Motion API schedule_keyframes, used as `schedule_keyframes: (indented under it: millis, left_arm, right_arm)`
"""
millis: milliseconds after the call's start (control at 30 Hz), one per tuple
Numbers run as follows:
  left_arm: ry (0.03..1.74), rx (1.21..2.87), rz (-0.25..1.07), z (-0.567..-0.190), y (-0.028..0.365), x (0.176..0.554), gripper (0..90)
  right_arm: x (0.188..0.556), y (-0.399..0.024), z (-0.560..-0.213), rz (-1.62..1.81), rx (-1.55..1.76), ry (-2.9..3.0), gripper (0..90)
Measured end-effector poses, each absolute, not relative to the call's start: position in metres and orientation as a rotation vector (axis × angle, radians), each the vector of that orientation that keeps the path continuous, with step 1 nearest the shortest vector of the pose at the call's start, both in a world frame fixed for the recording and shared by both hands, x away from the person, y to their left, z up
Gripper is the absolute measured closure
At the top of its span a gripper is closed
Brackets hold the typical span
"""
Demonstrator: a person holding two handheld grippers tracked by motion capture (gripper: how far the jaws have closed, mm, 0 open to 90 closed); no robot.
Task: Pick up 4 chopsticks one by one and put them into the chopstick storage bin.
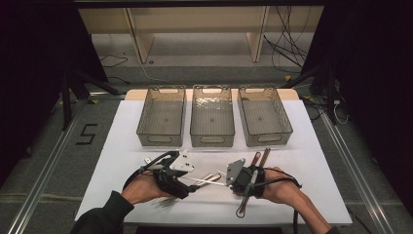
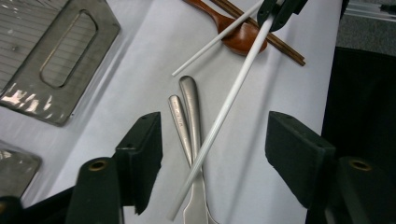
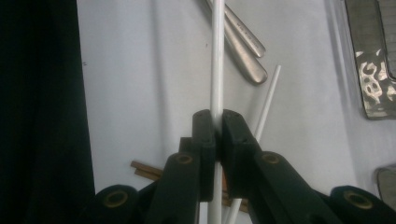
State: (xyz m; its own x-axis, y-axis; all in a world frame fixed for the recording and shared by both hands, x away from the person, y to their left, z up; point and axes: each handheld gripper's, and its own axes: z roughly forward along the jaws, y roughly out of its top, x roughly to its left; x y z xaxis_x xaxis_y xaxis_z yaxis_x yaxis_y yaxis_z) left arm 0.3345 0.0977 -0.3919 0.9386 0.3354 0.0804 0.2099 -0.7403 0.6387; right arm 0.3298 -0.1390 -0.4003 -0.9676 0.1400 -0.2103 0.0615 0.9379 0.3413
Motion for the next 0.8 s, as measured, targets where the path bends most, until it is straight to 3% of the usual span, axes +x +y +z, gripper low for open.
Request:
schedule_keyframes:
  millis: [800]
  left_arm:
    - [0.298, 2.592, 0.191, -0.410, 0.083, 0.330, 65.8]
  right_arm:
    - [0.318, -0.127, -0.401, 0.453, 0.019, 2.877, 85.2]
